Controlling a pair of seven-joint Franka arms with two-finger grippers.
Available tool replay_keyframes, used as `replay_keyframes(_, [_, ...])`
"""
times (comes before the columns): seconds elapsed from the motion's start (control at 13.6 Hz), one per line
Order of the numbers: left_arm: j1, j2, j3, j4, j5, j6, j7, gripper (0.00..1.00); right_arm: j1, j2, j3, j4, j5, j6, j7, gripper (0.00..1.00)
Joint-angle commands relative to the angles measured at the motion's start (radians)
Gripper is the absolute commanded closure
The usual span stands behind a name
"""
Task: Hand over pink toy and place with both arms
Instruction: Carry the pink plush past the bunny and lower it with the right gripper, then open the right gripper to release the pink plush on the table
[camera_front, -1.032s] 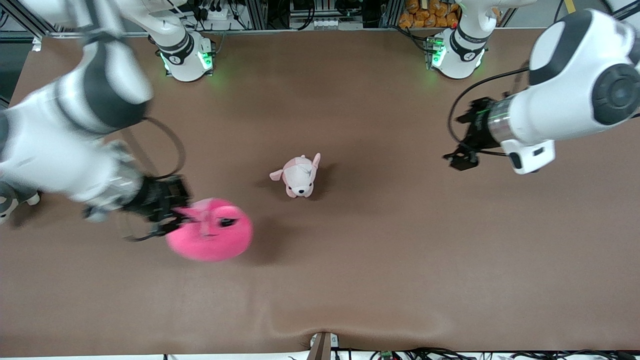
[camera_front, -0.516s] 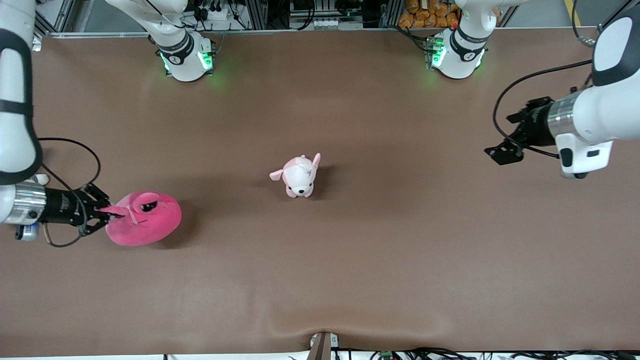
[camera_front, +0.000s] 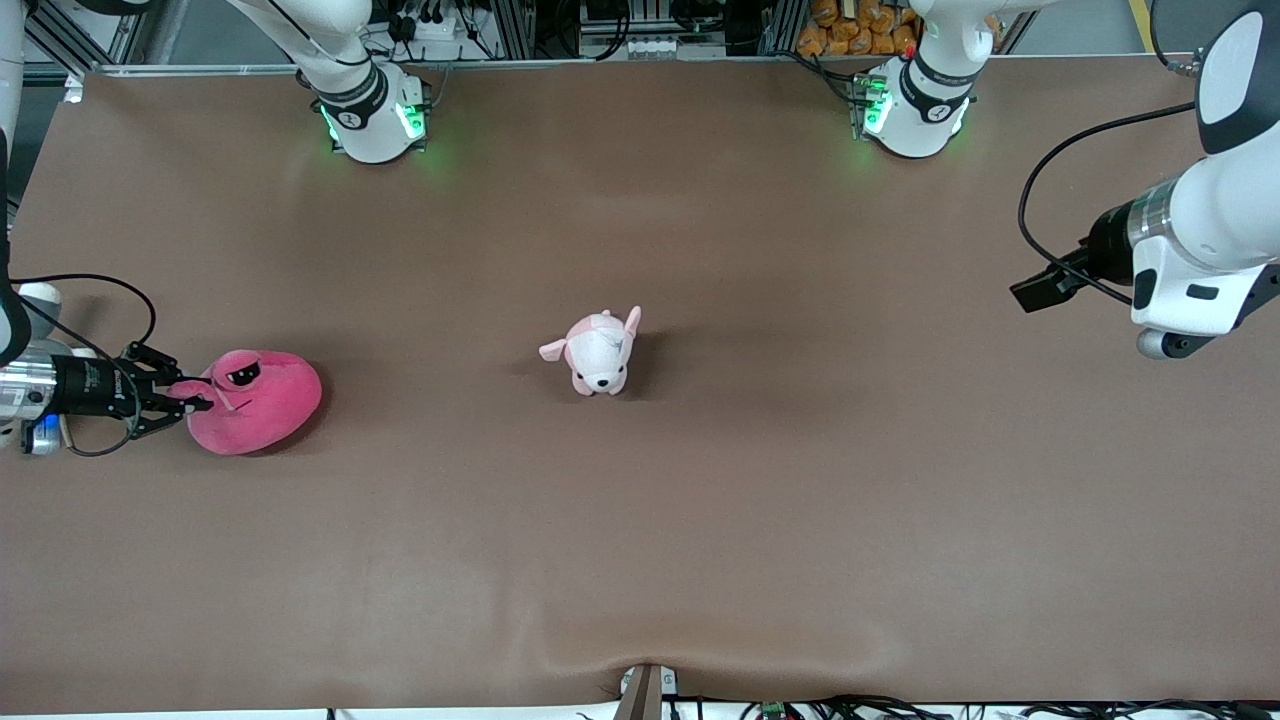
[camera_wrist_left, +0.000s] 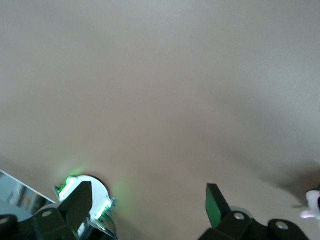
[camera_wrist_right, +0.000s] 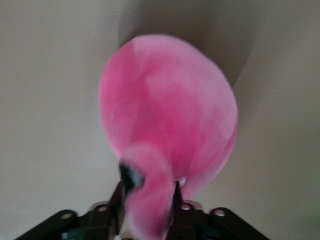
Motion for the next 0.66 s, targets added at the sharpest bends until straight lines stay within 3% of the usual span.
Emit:
replay_keyframes(0.0, [0.000, -0.019, -0.002, 0.004, 0.044, 0.035, 0.154, 0.00, 0.028, -0.018, 0.028, 0.163, 0.007, -0.146, 0.009, 0.00])
replay_keyframes(0.15, [0.002, -0.025, 0.001, 0.004, 0.055, 0.072, 0.219, 0.00, 0.062, -0.018, 0.027, 0.317, 0.003, -0.289, 0.006, 0.00])
replay_keyframes(0.37, [0.011, -0.072, 0.001, -0.014, 0.050, 0.127, 0.240, 0.00, 0.088, -0.063, 0.030, 0.410, -0.031, -0.390, -0.089, 0.00])
replay_keyframes(0.44, [0.014, -0.100, 0.003, -0.048, 0.043, 0.143, 0.272, 0.00, 0.114, -0.093, 0.030, 0.420, -0.084, -0.413, -0.162, 0.00])
replay_keyframes(0.59, [-0.006, -0.222, 0.071, -0.195, 0.030, 0.220, 0.364, 0.00, 0.172, -0.179, 0.030, 0.424, -0.213, -0.447, -0.389, 0.00])
